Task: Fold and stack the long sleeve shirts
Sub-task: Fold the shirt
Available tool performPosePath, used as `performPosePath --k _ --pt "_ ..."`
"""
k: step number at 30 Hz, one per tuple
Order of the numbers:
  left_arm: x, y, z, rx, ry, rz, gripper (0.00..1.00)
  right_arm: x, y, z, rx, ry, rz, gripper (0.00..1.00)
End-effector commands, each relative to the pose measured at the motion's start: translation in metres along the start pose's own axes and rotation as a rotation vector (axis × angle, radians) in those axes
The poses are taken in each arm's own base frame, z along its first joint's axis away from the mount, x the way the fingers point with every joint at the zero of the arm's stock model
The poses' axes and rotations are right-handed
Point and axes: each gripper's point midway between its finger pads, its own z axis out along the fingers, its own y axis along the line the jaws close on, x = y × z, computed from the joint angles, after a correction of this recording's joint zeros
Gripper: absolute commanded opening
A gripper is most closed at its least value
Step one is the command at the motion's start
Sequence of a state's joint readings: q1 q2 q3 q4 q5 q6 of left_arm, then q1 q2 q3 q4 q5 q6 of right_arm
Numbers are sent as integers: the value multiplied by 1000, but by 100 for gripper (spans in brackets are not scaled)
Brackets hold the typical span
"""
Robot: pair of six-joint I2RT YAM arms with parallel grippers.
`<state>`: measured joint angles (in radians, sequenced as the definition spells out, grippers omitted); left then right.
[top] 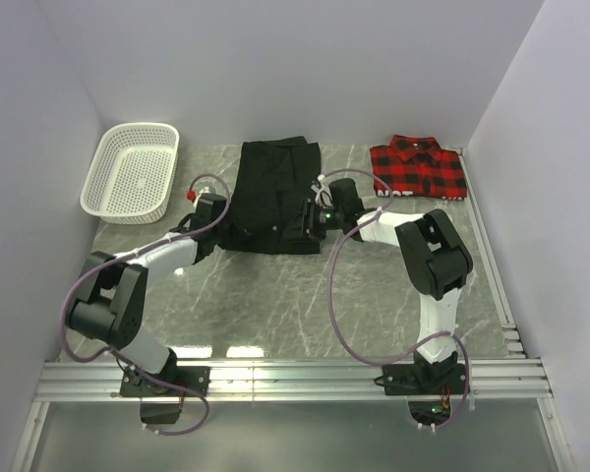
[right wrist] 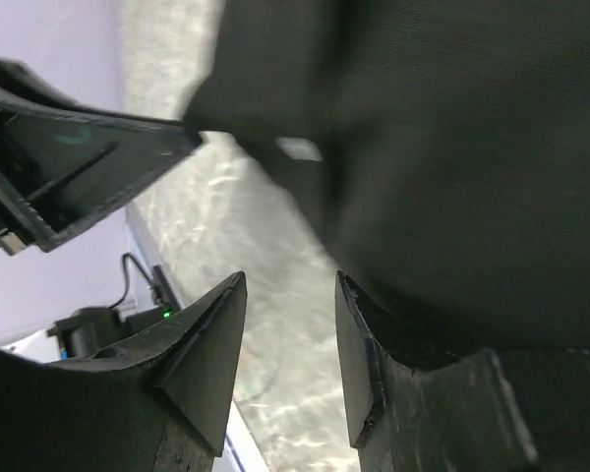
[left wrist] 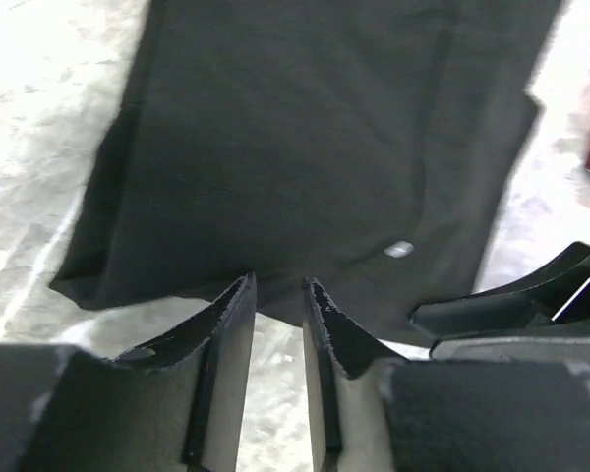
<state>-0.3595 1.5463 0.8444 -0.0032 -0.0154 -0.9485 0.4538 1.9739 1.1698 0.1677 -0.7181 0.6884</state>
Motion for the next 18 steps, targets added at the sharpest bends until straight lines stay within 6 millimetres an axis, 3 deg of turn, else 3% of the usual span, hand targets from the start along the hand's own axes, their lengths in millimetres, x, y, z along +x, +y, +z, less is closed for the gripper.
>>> performPosePath --k 1,6,10,15,18 --pt "-13 -15 7 72 -41 -6 31 -4 -29 -2 11 -29 57 49" --pt "-15 25 40 -63 -57 -17 29 1 -71 -2 77 -22 126 48" --pt "-16 50 54 -138 -31 -46 30 1 -91 -10 108 -37 166 48" --pt "-7 57 51 -177 6 -54 35 -7 -94 -20 149 -60 140 47" --pt "11 64 43 -211 68 -59 37 -9 -91 -26 166 -68 127 47"
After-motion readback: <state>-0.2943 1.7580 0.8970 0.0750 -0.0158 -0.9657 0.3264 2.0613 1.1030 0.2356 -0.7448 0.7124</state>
